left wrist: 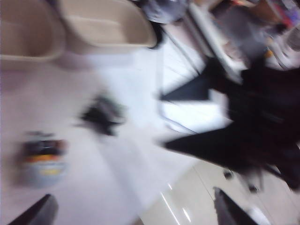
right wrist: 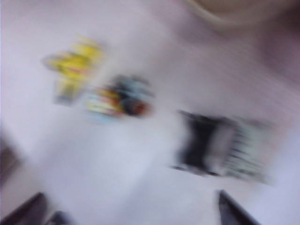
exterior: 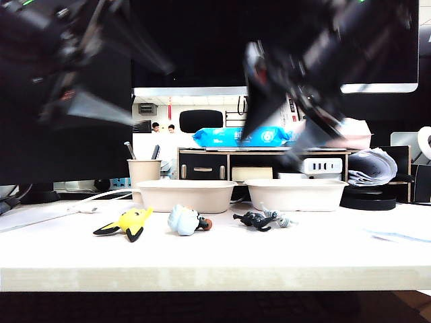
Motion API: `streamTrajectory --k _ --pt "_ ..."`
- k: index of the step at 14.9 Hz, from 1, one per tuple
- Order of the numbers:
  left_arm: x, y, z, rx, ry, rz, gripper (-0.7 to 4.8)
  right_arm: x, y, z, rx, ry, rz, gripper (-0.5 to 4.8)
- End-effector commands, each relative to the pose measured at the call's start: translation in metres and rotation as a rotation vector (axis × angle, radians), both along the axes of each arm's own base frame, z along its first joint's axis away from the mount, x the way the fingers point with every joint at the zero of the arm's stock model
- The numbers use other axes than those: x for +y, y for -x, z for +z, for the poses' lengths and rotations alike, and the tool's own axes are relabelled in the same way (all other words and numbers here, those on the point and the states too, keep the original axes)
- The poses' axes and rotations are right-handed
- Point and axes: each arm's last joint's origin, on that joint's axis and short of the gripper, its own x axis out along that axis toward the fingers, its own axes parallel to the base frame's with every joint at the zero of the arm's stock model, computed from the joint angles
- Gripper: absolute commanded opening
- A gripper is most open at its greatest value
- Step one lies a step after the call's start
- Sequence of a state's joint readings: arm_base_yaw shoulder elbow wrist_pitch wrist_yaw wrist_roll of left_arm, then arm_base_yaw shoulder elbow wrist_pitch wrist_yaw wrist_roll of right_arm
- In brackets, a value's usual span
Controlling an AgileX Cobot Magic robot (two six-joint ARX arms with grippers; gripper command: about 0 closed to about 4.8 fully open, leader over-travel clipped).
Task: Put the dolls with similar sizes into the same paper box, while dolls with different sizes go into separate paper boxes.
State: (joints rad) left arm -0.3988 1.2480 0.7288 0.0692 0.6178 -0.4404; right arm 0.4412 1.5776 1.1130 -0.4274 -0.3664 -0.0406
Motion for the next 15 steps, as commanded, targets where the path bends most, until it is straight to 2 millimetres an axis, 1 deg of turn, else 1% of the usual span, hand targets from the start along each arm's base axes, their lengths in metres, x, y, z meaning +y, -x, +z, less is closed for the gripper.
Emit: streamTrajectory --k 1,2,3,4,5,6,8,10,12,15 --pt "-0.028 0.008 0.005 -0.073 0.024 -0.079 4.79 -0.004 -0.016 -0.012 0.011 0.073 0.008 4.45" --pt "-0.033 0.009 0.006 -0.090 0.027 -0.083 4.79 -0.005 -0.022 -0.011 -0.026 0.140 0.021 4.27" --pt "-0.033 0.009 0.006 -0.090 0.026 -0.080 4.79 -0.005 -0.025 -0.008 -0.072 0.175 0.037 4.00" --pt "-0.033 0.009 0.006 -0.091 0.026 -0.080 4.79 -0.004 -0.028 -0.005 -0.131 0.206 0.029 3.40" --pt "-0.033 0.009 0.006 -0.090 0.026 -0.080 4.79 -0.004 -0.030 -0.003 -0.146 0.215 0.018 3.28" --pt "-0.033 0.009 0.006 -0.090 0.026 -0.080 4.79 -0.004 -0.032 -0.005 -0.147 0.231 0.006 3.30" --pt "-0.033 0.009 0.005 -0.088 0.020 -0.078 4.79 -0.002 -0.036 -0.016 -0.111 0.242 0.009 4.36" --pt "-0.032 0.007 0.004 -0.162 -0.036 -0.056 4.79 -0.001 -0.038 -0.034 -0.033 0.263 0.013 4.30" --pt "-0.033 0.006 0.001 -0.165 -0.054 -0.065 4.79 0.000 -0.040 -0.047 0.015 0.284 0.020 4.30" --pt "-0.033 0.007 0.001 -0.163 -0.055 -0.065 4.79 0.003 -0.047 -0.055 -0.016 0.274 0.020 4.18"
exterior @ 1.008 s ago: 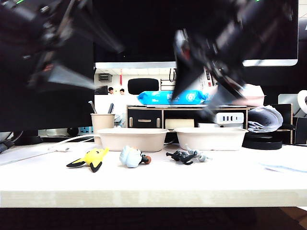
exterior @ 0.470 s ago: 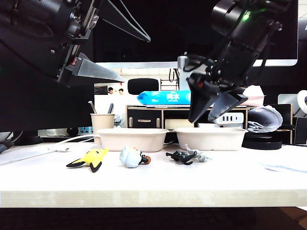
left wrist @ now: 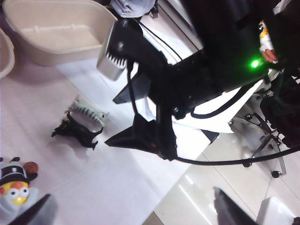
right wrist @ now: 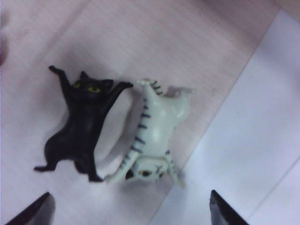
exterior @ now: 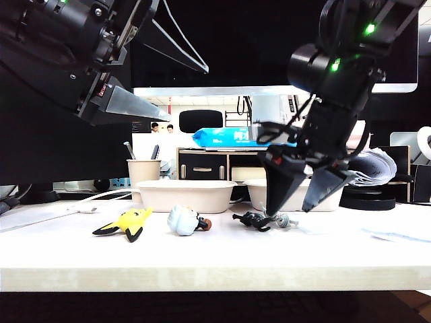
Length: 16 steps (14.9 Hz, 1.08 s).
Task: Put the dolls with similar sizes into the same paper box, while dolls with different sizes go into separate paper boxes.
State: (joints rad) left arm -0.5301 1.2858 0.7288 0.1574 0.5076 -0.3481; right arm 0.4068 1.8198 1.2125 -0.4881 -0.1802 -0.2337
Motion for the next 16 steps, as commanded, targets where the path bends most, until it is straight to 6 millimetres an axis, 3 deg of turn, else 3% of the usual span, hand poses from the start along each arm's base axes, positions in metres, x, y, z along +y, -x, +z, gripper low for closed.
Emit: streamTrajectory --k 1,3,6,10,11,13,16 --pt "0.000 -0.001 0.004 -0.020 0.004 -0.003 4.79 0.004 -0.009 -0.001 -0.073 -0.034 0.005 4.18" --pt "0.000 0.000 0.003 -0.011 -0.001 -0.003 4.79 0.007 -0.015 -0.002 -0.120 -0.055 0.005 4.17" --pt "0.000 0.000 0.002 -0.004 -0.005 -0.003 4.79 0.008 -0.017 -0.013 -0.097 -0.043 0.004 2.68" --pt "0.001 0.001 0.001 0.011 -0.014 -0.003 4.79 0.009 -0.020 -0.032 -0.057 -0.018 -0.001 2.66" --pt "0.001 0.001 0.000 0.015 -0.017 -0.002 4.79 0.009 -0.021 -0.035 -0.048 -0.014 -0.001 2.28" --pt "0.001 0.001 -0.001 0.008 -0.037 0.005 4.79 0.009 -0.020 -0.037 -0.029 -0.016 0.004 -0.09" --pt "0.002 0.001 -0.002 0.003 -0.050 0.019 4.79 0.008 -0.017 -0.031 -0.025 -0.018 -0.002 -0.01"
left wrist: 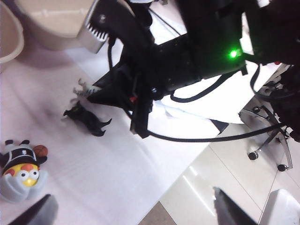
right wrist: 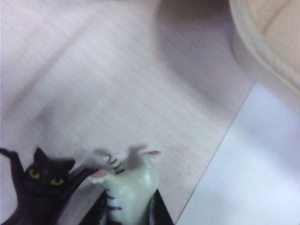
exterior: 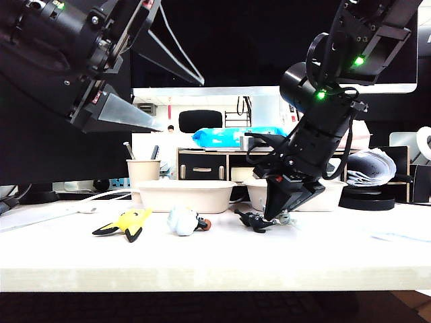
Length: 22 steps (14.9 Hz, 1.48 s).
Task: Put the dolls with similar sizes into the same paper box, while dolls with different sizes go into separate paper boxes.
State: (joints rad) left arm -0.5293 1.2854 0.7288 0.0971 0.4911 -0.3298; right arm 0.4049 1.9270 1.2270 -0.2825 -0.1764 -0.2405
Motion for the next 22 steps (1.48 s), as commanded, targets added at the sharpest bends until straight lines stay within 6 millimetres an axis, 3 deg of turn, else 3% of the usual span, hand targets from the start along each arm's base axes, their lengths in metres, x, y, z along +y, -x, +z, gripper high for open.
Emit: streamTrajectory --k 1,8,10,12,14,16,19,22 --pt "0.000 -0.001 0.004 -0.051 -0.019 0.012 4.79 -0.002 0.009 0.002 0.073 0.016 -0.004 -0.01" --pt "-0.004 -0.011 0.020 -0.253 0.070 0.078 4.79 -0.003 0.006 0.113 -0.127 -0.078 -0.027 -0.01" --pt "-0.011 -0.024 0.006 -0.182 0.058 0.085 4.79 -0.010 -0.010 0.151 -0.281 -0.085 -0.095 -0.01" --pt "-0.018 -0.033 0.002 -0.115 0.085 0.072 4.79 -0.025 -0.028 0.166 -0.340 -0.100 -0.149 -0.01" --pt "-0.019 -0.036 0.008 -0.138 0.097 0.075 4.79 -0.048 -0.054 0.163 -0.349 -0.092 -0.221 -0.01" --pt "-0.020 -0.038 0.014 -0.157 0.109 0.074 4.79 -0.061 -0.075 0.141 -0.282 -0.103 -0.291 -0.01" --pt "-0.021 -0.040 0.019 -0.168 0.115 0.075 4.79 -0.058 -0.089 0.100 -0.154 -0.116 -0.265 -0.01" --pt "-0.021 -0.039 0.017 -0.158 0.101 0.073 4.79 -0.051 -0.094 0.081 -0.110 -0.114 -0.262 -0.01"
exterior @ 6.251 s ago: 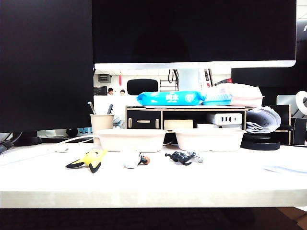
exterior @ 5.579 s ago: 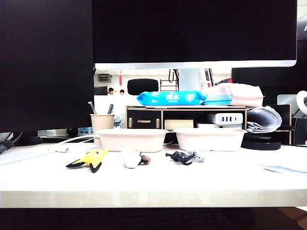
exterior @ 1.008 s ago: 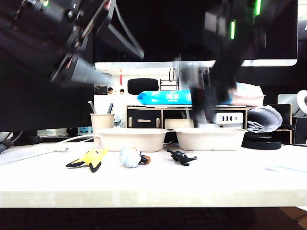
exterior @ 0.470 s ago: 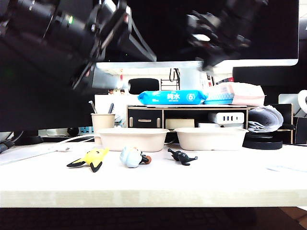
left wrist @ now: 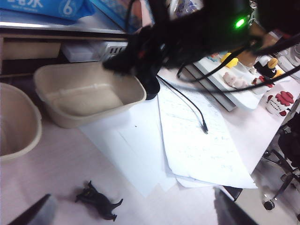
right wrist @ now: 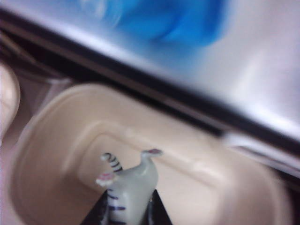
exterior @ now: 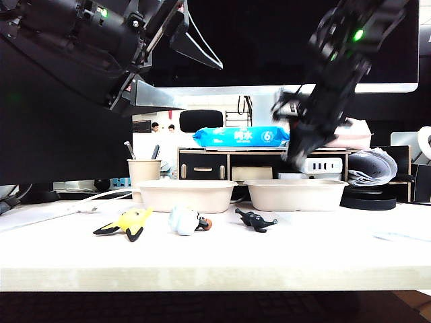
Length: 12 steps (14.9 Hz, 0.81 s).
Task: Put the dolls with similar sizes into the same paper box, while dolls with different sizes go into separate paper boxes.
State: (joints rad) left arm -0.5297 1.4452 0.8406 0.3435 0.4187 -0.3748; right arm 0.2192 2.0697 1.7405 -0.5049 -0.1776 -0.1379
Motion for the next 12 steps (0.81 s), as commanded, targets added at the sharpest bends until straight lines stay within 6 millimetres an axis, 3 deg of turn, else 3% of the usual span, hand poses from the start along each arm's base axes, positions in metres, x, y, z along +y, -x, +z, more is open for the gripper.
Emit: streamTrajectory --k 1,2,3,4,5,9,12 --pt "0.000 0.000 0.002 -0.006 -0.008 -0.006 4.79 0.002 -0.002 -0.001 -0.006 -0.012 0.003 -0.01" --pt "0.000 0.000 0.002 -0.022 -0.018 -0.010 4.79 0.002 -0.002 -0.001 -0.007 -0.012 0.002 -0.01" --pt "0.000 0.000 0.002 -0.023 -0.018 -0.011 4.79 0.002 -0.002 -0.002 -0.004 -0.012 0.002 1.39" --pt "0.000 0.000 0.002 -0.022 -0.018 -0.011 4.79 0.002 -0.002 -0.002 -0.001 -0.014 -0.002 3.84" --pt "0.000 0.000 0.002 -0.022 -0.017 -0.010 4.79 0.002 -0.002 -0.002 0.005 -0.018 -0.006 4.22" --pt "0.000 0.000 0.002 -0.024 -0.019 -0.006 4.79 0.002 0.004 0.004 0.062 -0.033 0.000 4.35" --pt "0.008 -0.001 0.008 -0.040 -0.016 0.020 4.79 0.007 0.028 0.049 0.015 -0.064 0.041 4.33"
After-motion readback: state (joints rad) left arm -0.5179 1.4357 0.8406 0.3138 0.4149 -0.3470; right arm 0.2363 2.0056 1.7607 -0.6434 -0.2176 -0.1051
